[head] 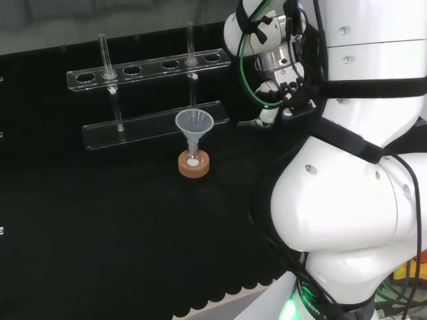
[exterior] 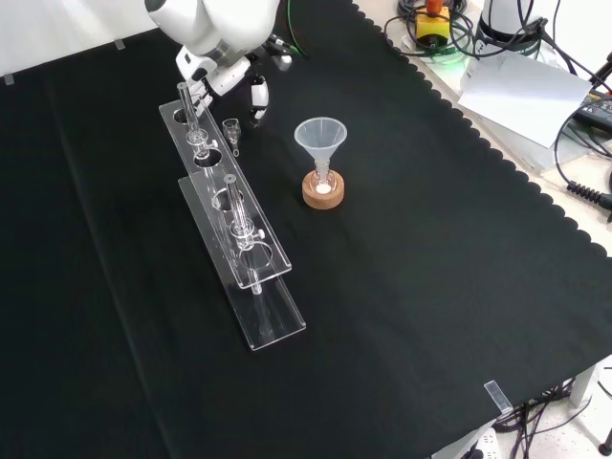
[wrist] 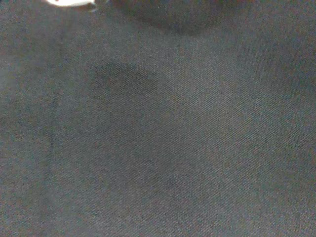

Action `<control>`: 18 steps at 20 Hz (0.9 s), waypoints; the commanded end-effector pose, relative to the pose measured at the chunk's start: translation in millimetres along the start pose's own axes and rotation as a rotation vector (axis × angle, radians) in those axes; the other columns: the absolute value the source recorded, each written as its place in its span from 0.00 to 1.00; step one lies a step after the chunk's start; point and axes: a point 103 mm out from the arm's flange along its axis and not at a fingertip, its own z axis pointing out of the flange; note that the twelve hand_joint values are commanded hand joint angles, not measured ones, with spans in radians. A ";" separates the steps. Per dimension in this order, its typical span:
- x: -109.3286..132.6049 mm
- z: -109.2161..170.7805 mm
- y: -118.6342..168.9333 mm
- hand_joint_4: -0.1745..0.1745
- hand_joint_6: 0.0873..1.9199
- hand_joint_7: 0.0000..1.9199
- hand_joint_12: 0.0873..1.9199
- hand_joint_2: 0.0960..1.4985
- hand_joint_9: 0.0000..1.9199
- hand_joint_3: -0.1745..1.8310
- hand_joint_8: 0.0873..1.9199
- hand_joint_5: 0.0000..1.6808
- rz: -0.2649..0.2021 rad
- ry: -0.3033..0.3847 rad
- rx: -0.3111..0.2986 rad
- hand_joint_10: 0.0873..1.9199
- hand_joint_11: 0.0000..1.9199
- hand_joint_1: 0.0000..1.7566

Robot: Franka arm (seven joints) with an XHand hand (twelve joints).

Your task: Put the weighing funnel back on the table.

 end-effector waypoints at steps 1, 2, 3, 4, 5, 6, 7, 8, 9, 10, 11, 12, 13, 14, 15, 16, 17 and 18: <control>6.1 -25.3 -35.8 0.51 0.00 0.01 0.72 0.42 0.03 0.36 0.06 0.10 -0.010 -0.004 -0.082 0.34 0.00 0.42; 7.6 -30.0 -41.6 0.51 0.00 0.01 0.72 0.42 0.04 0.36 0.08 0.10 -0.009 -0.008 -0.088 0.34 0.00 0.42; 9.1 -34.3 -47.1 0.51 0.00 0.01 0.73 0.42 0.05 0.36 0.10 0.10 -0.007 -0.013 -0.095 0.33 0.00 0.42; 10.9 -38.7 -52.9 0.51 0.00 0.00 0.73 0.42 0.05 0.36 0.12 0.11 -0.006 -0.017 -0.101 0.33 0.00 0.41; 12.7 -42.8 -58.5 0.51 0.00 0.00 0.74 0.42 0.06 0.36 0.14 0.11 -0.006 -0.021 -0.106 0.33 0.00 0.41; 14.2 -46.2 -63.3 0.51 0.00 0.00 0.74 0.42 0.06 0.36 0.15 0.11 -0.004 -0.025 -0.111 0.33 0.00 0.41; 15.8 -49.6 -68.4 0.51 0.00 0.01 0.74 0.42 0.07 0.36 0.16 0.12 -0.003 -0.028 -0.116 0.33 0.00 0.41; 17.4 -52.7 -73.4 0.51 0.00 0.01 0.74 0.42 0.07 0.36 0.16 0.12 -0.001 -0.030 -0.120 0.34 0.00 0.41; 18.9 -55.4 -78.0 0.51 0.00 0.01 0.74 0.42 0.08 0.36 0.18 0.12 0.000 -0.032 -0.125 0.33 0.01 0.41; 20.6 -58.2 -83.1 0.51 0.00 0.01 0.74 0.42 0.08 0.36 0.20 0.12 0.001 -0.035 -0.129 0.33 0.01 0.41; 22.4 -60.6 -88.1 0.51 0.00 0.01 0.74 0.42 0.09 0.36 0.21 0.12 0.003 -0.037 -0.133 0.33 0.01 0.41; 24.7 -62.7 -93.0 0.51 0.00 0.02 0.74 0.42 0.09 0.36 0.21 0.12 0.004 -0.045 -0.136 0.33 0.01 0.41; 26.8 -64.2 -97.3 0.51 0.00 0.02 0.74 0.42 0.10 0.36 0.22 0.13 0.005 -0.050 -0.138 0.34 0.02 0.41; 28.9 -65.7 -102.1 0.51 0.00 0.03 0.74 0.42 0.11 0.36 0.22 0.13 0.006 -0.052 -0.141 0.34 0.02 0.41; 31.0 -67.1 -106.6 0.51 0.00 0.03 0.74 0.42 0.11 0.36 0.23 0.13 0.006 -0.055 -0.143 0.34 0.02 0.41; 33.0 -68.2 -110.2 0.51 0.00 0.03 0.74 0.42 0.11 0.36 0.23 0.14 0.005 -0.057 -0.145 0.34 0.02 0.41; 35.1 -69.3 -114.1 0.51 0.00 0.03 0.74 0.42 0.12 0.36 0.24 0.14 0.003 -0.058 -0.148 0.34 0.02 0.41; 38.1 -70.5 -119.2 0.50 0.00 0.03 0.74 0.42 0.12 0.36 0.24 0.14 0.001 -0.061 -0.153 0.33 0.03 0.41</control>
